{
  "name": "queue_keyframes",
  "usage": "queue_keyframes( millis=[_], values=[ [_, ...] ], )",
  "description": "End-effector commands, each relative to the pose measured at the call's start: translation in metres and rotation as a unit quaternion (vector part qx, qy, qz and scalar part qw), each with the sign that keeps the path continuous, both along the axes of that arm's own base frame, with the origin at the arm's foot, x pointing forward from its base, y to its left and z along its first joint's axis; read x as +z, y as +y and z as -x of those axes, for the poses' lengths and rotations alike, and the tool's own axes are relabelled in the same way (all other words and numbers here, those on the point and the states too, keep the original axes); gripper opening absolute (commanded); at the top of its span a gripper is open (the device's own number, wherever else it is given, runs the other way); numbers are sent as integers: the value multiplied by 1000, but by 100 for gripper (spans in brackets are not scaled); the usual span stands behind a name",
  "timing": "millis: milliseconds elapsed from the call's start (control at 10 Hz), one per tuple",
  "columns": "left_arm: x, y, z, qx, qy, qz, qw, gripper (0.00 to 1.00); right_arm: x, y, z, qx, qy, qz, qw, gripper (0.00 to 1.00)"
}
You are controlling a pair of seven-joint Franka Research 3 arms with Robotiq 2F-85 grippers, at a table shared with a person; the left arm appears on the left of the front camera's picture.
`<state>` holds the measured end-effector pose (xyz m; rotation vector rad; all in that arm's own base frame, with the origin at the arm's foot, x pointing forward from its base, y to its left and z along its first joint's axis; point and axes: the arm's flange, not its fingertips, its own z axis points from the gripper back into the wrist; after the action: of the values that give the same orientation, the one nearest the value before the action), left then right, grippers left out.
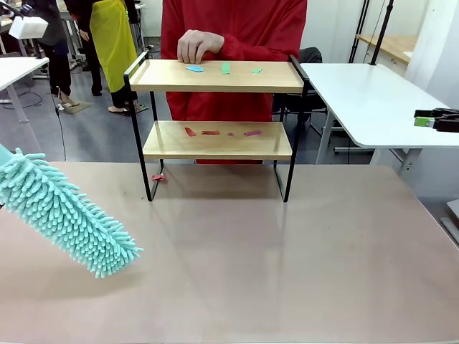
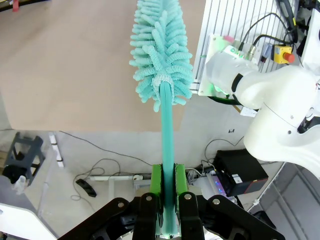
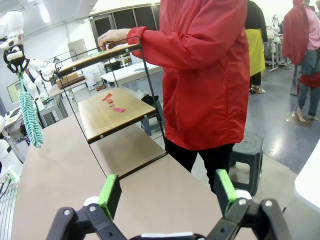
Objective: Clean the shelf.
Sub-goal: Clean the specific section of the Shelf indicated by the human with the Duster.
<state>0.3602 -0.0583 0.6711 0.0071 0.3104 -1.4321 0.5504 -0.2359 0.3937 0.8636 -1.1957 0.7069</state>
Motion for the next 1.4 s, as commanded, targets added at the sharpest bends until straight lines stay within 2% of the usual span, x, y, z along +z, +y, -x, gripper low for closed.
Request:
queue_keyframes(
  millis=[0, 600, 800, 900, 1100, 1300],
  values=[
    [2, 0, 2, 6, -6, 9, 1000, 13, 3, 1, -1, 2, -2, 1, 1000, 100],
    [0, 0, 0, 0, 0, 0, 1000, 13, 3, 1, -1, 2, -2, 1, 1000, 100],
    [8, 3, -5, -16, -13, 84, 996, 13, 3, 1, -1, 2, -2, 1, 1000, 100],
    [5, 1, -3, -28, -21, 142, 989, 13, 3, 1, -1, 2, -2, 1, 1000, 100],
    [-2, -11, -7, -62, -36, 224, 972, 13, 3, 1, -1, 2, -2, 1, 1000, 100],
    [9, -49, -5, -51, -72, 301, 949, 13, 3, 1, -1, 2, -2, 1, 1000, 100]
  ],
)
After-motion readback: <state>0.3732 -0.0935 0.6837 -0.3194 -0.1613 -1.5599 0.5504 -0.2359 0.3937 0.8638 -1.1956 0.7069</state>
